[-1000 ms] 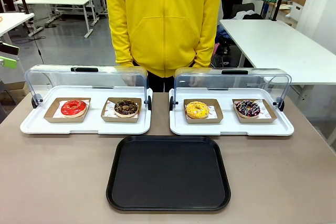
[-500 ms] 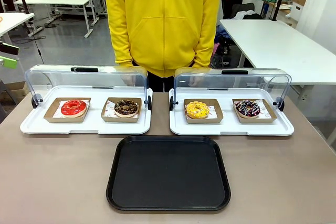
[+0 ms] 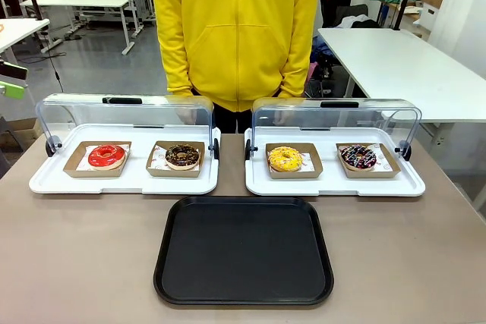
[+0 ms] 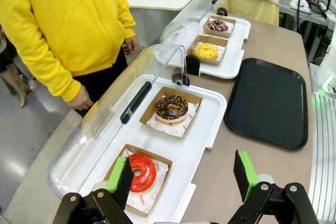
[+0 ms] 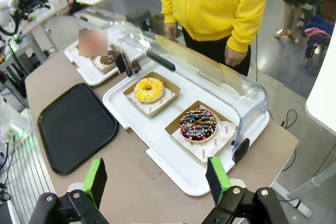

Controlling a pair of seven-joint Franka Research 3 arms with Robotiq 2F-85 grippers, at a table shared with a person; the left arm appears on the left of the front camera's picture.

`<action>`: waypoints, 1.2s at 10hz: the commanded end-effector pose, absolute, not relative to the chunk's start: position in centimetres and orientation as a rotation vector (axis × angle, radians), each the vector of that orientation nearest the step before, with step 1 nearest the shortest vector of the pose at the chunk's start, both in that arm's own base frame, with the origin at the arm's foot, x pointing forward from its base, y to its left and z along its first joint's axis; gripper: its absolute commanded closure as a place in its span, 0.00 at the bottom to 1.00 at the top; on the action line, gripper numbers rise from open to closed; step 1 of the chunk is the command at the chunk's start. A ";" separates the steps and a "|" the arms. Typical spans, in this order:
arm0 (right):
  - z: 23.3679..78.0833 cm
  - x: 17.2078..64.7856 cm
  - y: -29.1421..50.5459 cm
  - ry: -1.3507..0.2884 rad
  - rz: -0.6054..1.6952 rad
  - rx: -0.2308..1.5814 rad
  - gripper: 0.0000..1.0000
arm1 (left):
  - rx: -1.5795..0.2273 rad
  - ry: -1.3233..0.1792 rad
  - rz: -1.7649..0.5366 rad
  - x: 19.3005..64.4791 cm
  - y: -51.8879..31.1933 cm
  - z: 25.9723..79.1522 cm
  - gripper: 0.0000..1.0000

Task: Move the second donut from the left to the tray.
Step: Pick up the Paper togo box containing the Donut indicated by the person and place it on the Handle tray.

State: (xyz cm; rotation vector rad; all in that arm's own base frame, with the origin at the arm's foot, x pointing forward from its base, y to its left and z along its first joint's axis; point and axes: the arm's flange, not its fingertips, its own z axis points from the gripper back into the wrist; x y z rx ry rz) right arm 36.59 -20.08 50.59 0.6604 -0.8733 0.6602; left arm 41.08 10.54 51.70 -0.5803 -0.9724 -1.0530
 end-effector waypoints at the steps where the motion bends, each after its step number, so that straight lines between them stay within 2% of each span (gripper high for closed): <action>1: 50.8 36.9 -20.2 -0.908 0.675 0.664 0.00 | -0.591 -0.991 -1.050 41.4 10.4 51.9 0.00; 12: 50.8 36.9 -20.2 -0.908 0.675 0.664 0.00 | -0.591 -0.991 -1.050 41.4 10.4 51.9 0.00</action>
